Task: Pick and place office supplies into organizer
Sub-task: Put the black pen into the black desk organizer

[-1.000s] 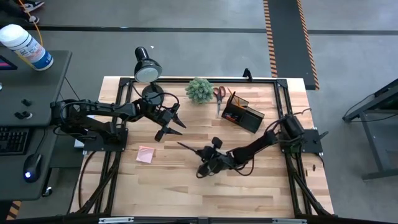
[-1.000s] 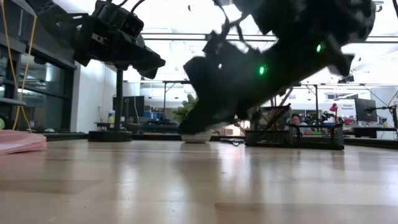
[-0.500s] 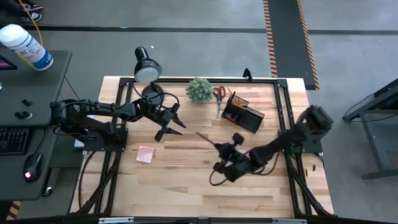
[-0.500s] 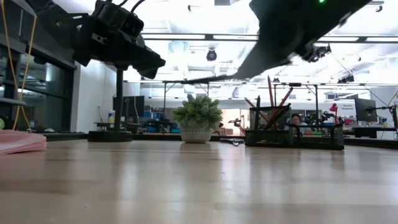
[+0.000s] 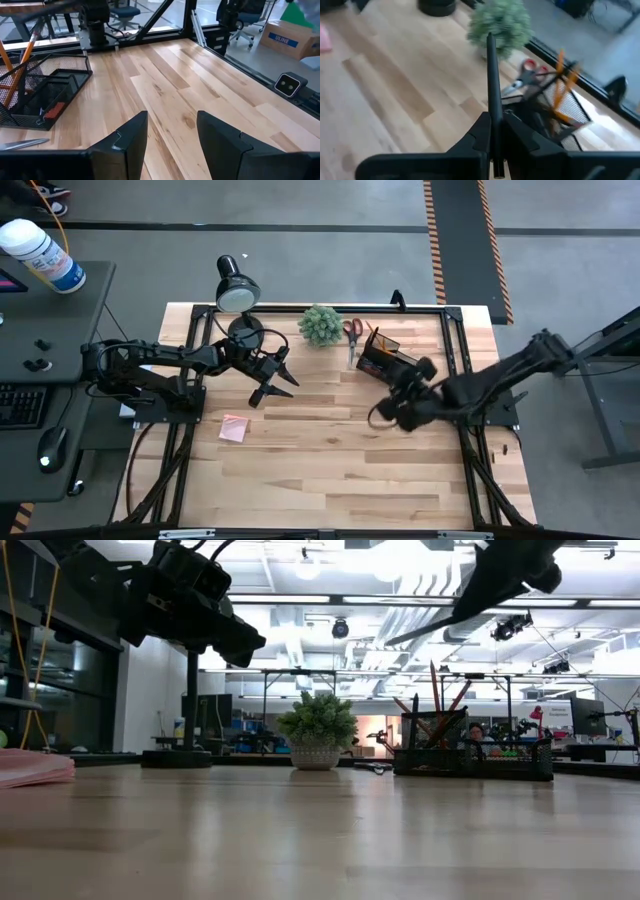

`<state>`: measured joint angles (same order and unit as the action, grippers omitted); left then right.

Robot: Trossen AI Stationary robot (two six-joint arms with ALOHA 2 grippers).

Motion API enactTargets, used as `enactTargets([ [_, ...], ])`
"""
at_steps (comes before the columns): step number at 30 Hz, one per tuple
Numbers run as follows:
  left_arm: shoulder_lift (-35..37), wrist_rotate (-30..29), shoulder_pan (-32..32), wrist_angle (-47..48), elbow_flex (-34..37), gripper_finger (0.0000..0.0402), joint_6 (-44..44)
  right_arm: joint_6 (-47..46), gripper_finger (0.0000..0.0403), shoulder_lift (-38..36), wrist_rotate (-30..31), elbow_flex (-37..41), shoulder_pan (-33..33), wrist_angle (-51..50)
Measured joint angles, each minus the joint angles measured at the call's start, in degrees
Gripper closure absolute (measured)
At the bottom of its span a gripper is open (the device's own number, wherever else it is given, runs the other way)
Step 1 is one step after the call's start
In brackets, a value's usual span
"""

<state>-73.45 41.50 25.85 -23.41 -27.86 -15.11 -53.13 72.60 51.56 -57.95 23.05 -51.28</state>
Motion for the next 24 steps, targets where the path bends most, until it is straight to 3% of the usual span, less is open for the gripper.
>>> enactTargets([
  [11, 0.0, 0.0, 0.0, 0.1, 0.0, 0.0241, 0.0, -6.8, 0.038, -9.9, -23.4, -0.1, -16.1, -9.0],
  [24, 0.0, 0.0, 0.0, 0.0, 0.0, 0.0241, 0.0, -5.5, 0.038, -10.1, -36.2, -0.1, -32.6, -10.1],
])
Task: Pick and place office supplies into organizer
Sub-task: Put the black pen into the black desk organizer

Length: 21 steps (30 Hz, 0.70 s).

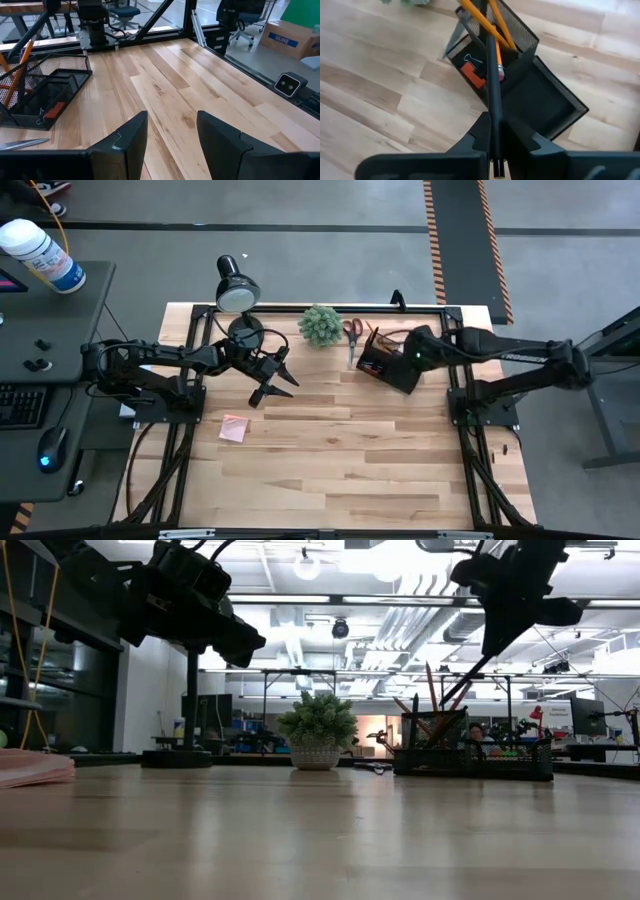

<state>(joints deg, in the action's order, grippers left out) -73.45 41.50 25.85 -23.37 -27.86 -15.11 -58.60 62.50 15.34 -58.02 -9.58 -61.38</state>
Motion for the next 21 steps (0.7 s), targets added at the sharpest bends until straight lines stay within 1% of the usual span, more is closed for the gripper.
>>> enactTargets([
  [5, 0.0, 0.0, 0.0, 0.0, 0.0, 0.0241, 0.0, 1.4, 0.038, 0.2, -5.8, 0.0, -5.8, 1.0],
  [13, 0.0, 0.0, 0.0, 0.0, 0.0, 0.0241, 0.0, 2.1, 0.038, 0.2, -12.7, 0.0, -12.6, 7.1],
  [17, 0.0, 0.0, 0.0, 0.0, 0.0, 0.0241, 0.0, 2.1, 0.038, 0.6, -16.3, 0.0, -15.7, 7.1],
  [21, 0.0, 0.0, 0.0, 0.0, 0.0, 0.0241, 0.0, 2.1, 0.038, 2.7, -19.5, 0.0, -18.5, 5.9],
])
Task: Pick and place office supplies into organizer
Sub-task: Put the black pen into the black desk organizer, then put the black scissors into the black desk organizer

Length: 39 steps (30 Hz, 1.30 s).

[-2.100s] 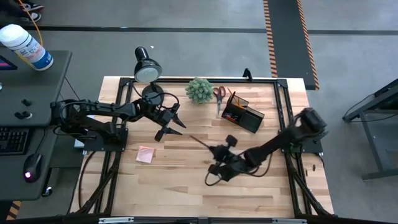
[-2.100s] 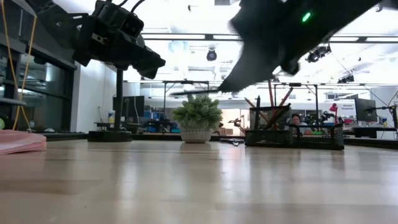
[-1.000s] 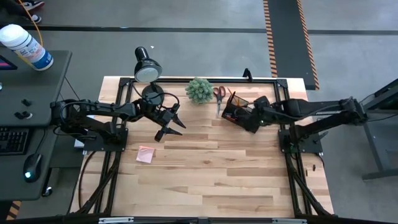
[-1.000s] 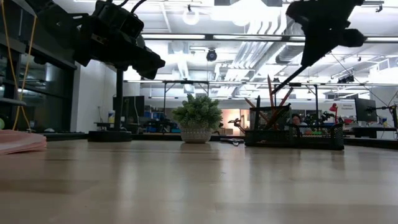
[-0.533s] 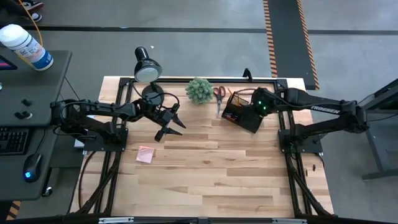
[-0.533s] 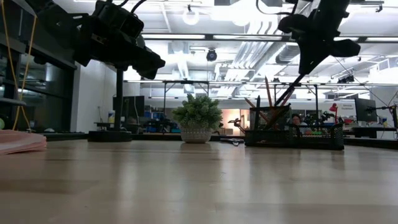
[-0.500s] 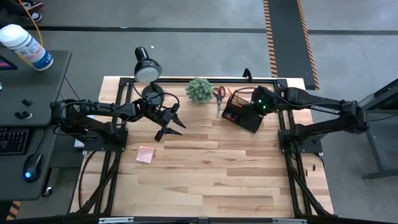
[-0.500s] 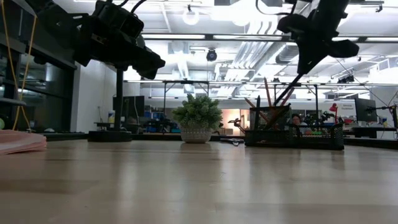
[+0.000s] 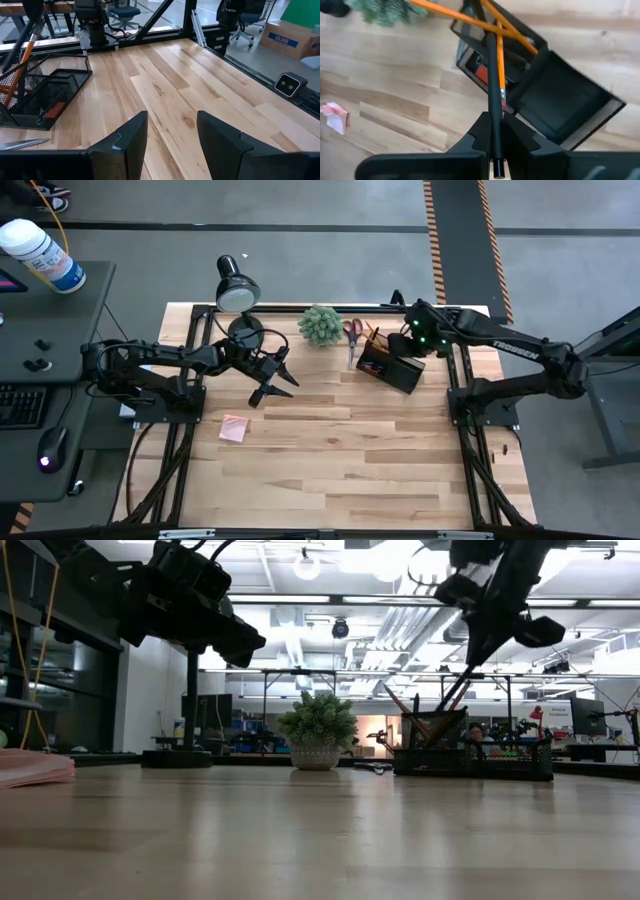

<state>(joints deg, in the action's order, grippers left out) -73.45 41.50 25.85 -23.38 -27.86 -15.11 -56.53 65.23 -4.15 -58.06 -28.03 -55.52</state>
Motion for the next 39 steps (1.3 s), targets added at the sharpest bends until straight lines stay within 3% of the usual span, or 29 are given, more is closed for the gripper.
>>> enactTargets([
  [9, 0.0, 0.0, 0.0, 0.1, 0.0, 0.0241, 0.0, 4.4, 0.0376, 9.2, -1.8, -5.3, -2.5, -3.3],
  [14, 0.0, -0.2, 0.0, 1.4, 0.0, 0.0241, 0.0, 8.6, 0.0352, 14.9, -0.9, -14.2, -2.5, -6.3],
  [25, 0.0, -0.3, 0.0, 2.6, 0.1, 0.0241, -1.2, 14.6, 0.0298, 28.2, 6.1, -33.3, -2.3, -25.6],
  [36, 0.0, -0.3, 0.0, 3.0, 0.1, 0.0241, -1.4, 25.2, 0.0282, 34.0, 7.3, -44.0, 3.9, -17.2],
  [39, 0.0, -0.3, 0.0, 3.0, 0.1, 0.0241, -1.4, 27.0, 0.0282, 34.8, 11.5, -46.4, 5.4, -16.9],
])
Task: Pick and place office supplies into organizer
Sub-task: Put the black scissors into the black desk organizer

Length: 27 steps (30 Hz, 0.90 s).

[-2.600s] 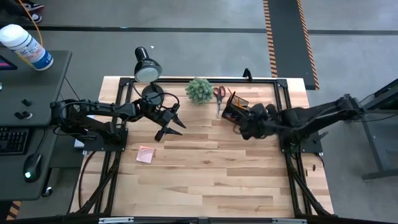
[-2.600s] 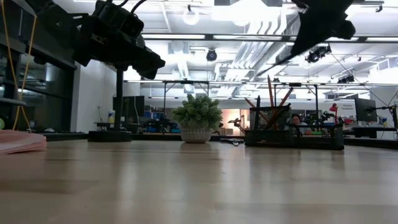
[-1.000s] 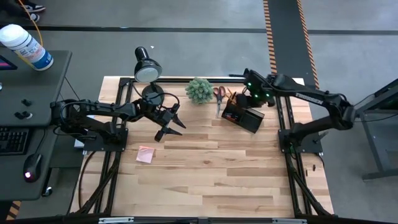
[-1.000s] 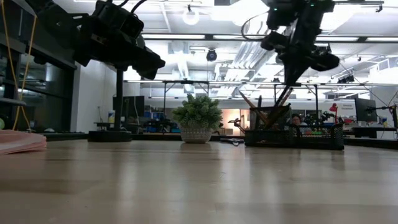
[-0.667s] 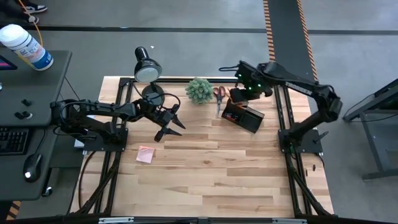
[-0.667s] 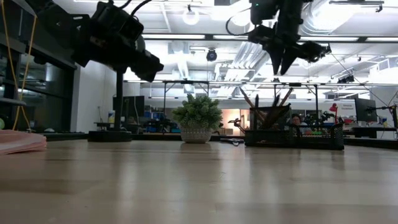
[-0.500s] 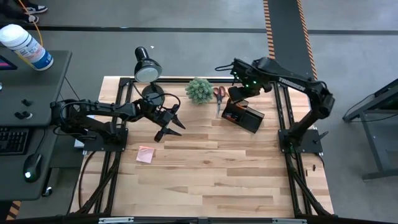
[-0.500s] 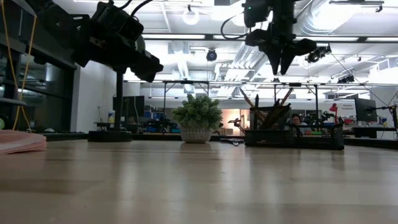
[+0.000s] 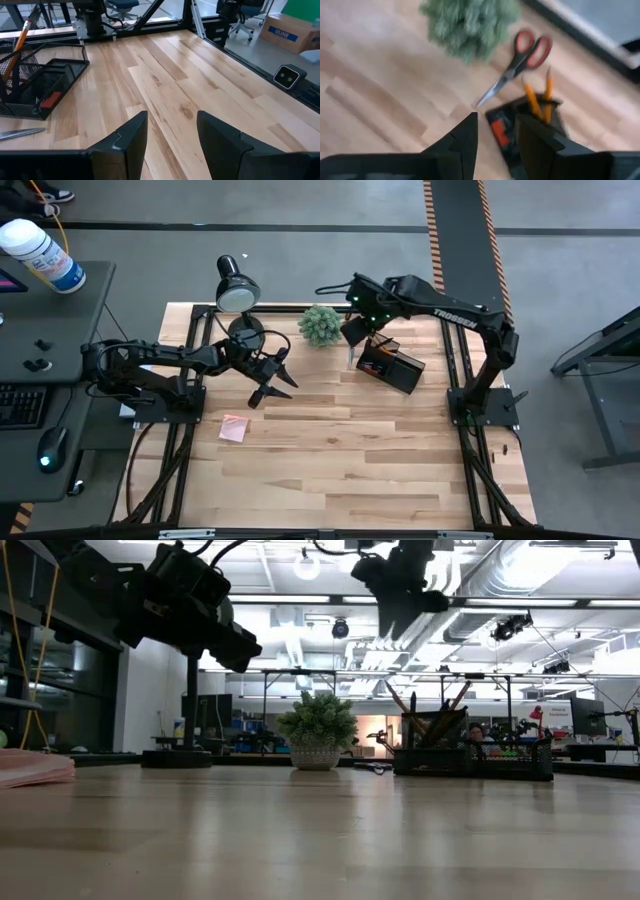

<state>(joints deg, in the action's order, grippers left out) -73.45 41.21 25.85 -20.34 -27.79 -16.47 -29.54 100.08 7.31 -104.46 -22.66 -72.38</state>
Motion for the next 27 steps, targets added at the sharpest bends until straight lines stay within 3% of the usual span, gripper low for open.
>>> enactTargets([
  [4, 0.0, 0.1, 0.0, 0.0, 0.0, 0.0241, 0.0, -0.1, 0.0282, 1.8, 3.9, -2.0, -1.1, 2.5],
  [9, 0.0, 0.1, 0.0, 0.0, 0.0, 0.0241, 0.4, -0.8, 0.0281, 5.4, 1.1, -2.5, -4.1, 8.0],
  [12, 0.0, 0.1, 0.0, 0.0, 0.0, 0.0241, 0.4, -5.9, 0.0281, 8.1, 1.1, -2.5, -6.4, 9.7],
  [27, 0.0, 0.1, 0.0, 0.8, 0.0, 0.0241, 0.4, -8.0, 0.0281, 18.5, -6.3, -2.5, -16.6, 13.4],
])
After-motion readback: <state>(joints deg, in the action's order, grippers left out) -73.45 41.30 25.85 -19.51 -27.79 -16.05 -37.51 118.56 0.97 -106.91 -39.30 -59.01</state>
